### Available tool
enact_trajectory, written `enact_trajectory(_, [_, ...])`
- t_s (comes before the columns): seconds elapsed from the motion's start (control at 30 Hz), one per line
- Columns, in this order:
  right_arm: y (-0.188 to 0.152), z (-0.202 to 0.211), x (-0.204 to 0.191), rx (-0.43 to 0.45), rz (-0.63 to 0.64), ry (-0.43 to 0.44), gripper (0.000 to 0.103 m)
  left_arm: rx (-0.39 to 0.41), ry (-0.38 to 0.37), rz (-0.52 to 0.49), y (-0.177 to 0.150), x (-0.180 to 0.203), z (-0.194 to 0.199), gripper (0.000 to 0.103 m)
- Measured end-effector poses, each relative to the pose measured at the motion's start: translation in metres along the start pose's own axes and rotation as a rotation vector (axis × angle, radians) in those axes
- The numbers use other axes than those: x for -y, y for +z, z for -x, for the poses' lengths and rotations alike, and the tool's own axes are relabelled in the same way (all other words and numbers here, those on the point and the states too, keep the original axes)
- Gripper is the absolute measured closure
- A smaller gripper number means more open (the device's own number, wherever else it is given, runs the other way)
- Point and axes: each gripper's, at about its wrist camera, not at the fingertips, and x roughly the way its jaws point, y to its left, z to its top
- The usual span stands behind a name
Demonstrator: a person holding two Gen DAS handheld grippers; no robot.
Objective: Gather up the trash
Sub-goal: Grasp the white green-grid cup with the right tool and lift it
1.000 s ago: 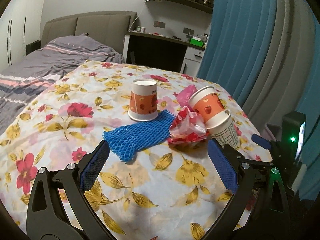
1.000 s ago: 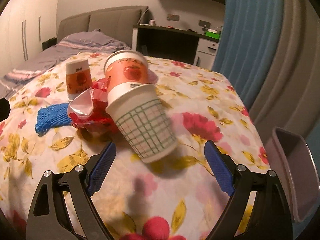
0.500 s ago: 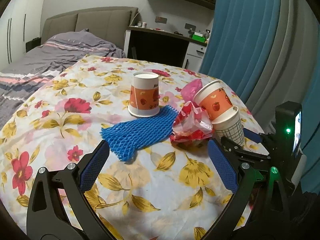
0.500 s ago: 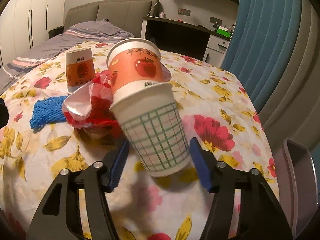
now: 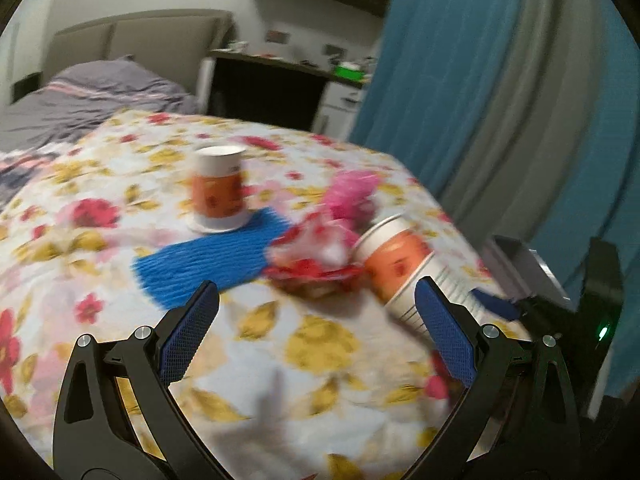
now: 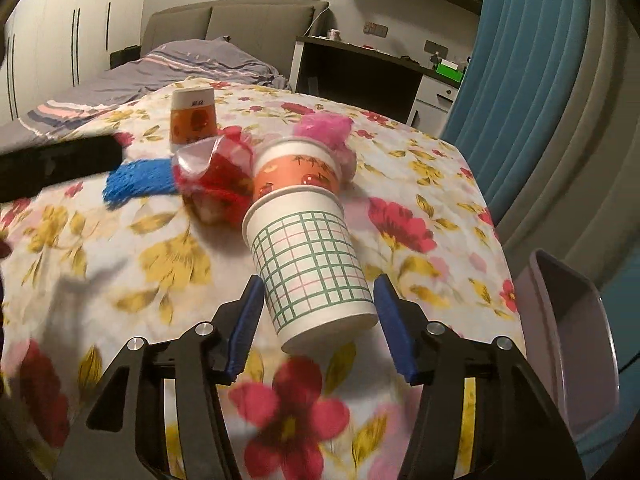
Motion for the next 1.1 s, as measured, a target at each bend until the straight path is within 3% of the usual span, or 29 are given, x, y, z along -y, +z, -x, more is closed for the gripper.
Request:
enact_trajectory(0.1, [-0.013, 0.010, 0.001, 0.008, 0.010, 0.013, 0.048, -0.034, -0.114, -0.014, -0.001, 0.007, -0.011, 0.006])
enact_trajectory(0.23, [-0.028, 0.020, 0.006, 0.008, 0.016, 0.027, 0.048, -0.074, -0.197, -0.023, -0.005, 0.014, -0.023, 0.008])
enact_trajectory(0.57, [-0.065, 0.044, 0.024, -0.011, -0.039, 0.024, 0.048, -0.110, -0.193, -0.008, -0.009, 0.027, -0.034, 0.009])
enact_trajectory(0.97, [-0.087, 0.067, 0.063, 0.047, -0.246, -0.005, 0.049, -0.180, -0.070, 0.011, -0.009, 0.076, -0.077, 0.010])
enact_trajectory(1.1, [-0.089, 0.073, 0.072, 0.063, -0.286, -0.010, 0.049, -0.229, -0.038, 0.030, -0.012, 0.077, -0.097, 0.020])
